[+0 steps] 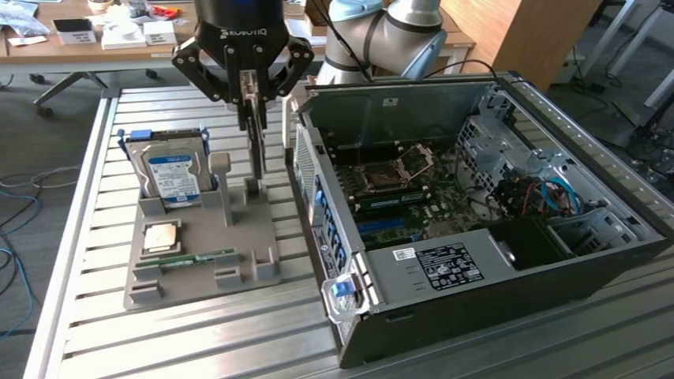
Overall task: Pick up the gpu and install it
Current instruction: 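Pick up the gpu and move the gpu toward the slot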
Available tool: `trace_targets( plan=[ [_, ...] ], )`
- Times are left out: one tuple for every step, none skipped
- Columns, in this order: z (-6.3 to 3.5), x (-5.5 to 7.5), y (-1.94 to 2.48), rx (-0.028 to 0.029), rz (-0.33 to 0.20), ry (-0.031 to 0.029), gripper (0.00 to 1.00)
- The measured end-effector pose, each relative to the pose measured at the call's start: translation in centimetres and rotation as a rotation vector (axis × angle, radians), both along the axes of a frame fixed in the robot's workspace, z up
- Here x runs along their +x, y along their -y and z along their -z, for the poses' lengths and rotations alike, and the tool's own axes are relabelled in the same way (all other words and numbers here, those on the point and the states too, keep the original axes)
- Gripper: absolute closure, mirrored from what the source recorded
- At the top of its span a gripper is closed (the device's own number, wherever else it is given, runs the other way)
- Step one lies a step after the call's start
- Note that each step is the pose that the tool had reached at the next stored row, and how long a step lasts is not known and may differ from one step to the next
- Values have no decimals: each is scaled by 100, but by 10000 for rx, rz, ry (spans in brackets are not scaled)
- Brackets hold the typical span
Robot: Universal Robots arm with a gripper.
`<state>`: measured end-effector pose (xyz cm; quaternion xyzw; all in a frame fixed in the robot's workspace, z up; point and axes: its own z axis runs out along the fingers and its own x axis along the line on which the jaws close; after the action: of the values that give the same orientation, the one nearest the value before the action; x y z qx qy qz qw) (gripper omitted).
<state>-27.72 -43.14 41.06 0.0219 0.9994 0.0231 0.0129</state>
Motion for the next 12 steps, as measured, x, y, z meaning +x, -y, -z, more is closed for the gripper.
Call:
trace_targets(
  plan=[
    [0,9,0,0,0,0,73],
    [0,18,0,0,1,-1,73],
    [0,28,0,0,1,0,73],
    [0,39,0,0,1,0,73],
    [0,52,0,0,1,0,73],
    [0,65,0,1,1,0,73],
    [0,77,0,8,1,0,73],
    [-1,91,0,16,1,0,73],
    [-1,106,0,22,1,0,73],
    [-1,122,0,27,1,-1,73],
    [-2,137,0,29,1,0,73],
    [-4,152,0,31,1,0,73]
  ],
)
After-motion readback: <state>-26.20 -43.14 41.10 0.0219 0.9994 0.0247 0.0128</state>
